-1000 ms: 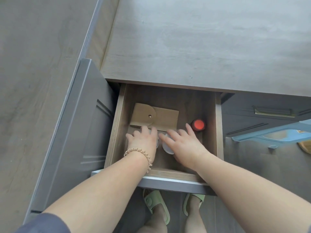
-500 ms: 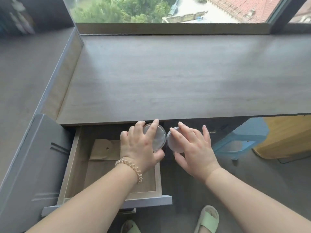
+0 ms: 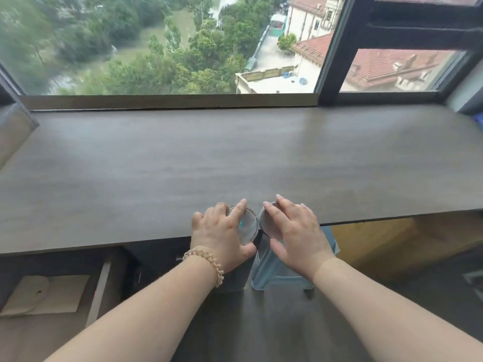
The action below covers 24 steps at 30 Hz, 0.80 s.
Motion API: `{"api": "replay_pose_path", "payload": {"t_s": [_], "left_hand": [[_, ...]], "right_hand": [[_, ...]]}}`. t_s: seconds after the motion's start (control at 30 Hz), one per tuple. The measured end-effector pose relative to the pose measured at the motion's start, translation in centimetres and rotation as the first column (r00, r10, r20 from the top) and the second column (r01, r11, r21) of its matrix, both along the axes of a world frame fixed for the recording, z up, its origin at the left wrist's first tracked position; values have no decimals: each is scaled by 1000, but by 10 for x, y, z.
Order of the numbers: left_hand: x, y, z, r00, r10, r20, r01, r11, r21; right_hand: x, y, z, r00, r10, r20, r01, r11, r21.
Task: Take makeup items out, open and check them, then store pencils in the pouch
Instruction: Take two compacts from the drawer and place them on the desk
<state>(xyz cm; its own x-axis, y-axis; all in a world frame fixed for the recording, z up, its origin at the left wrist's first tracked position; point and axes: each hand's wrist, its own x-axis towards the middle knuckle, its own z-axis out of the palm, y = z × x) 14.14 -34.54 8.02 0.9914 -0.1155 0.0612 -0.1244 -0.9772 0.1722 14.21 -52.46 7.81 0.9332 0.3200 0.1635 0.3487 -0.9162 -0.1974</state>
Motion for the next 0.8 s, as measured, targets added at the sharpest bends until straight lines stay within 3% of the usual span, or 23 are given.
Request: {"api": "replay_pose_path", "payload": {"t_s": [0.4,0.53,0.8], "left_hand": [[130,-81,-23,996,13,-87,-15,1000,-24],[173,-97,-37,988,-3,-156,2,1000,-7],[219,-119,-56,966,100,-240,-100,995,11]], "right_hand": [[124,-79,-21,986,-105,-133,107,994,10],[167,-99,-36,971,-124,-206,110,991,-78],[224,-112,-57,948,-78,-308,62,996,-62]]}}
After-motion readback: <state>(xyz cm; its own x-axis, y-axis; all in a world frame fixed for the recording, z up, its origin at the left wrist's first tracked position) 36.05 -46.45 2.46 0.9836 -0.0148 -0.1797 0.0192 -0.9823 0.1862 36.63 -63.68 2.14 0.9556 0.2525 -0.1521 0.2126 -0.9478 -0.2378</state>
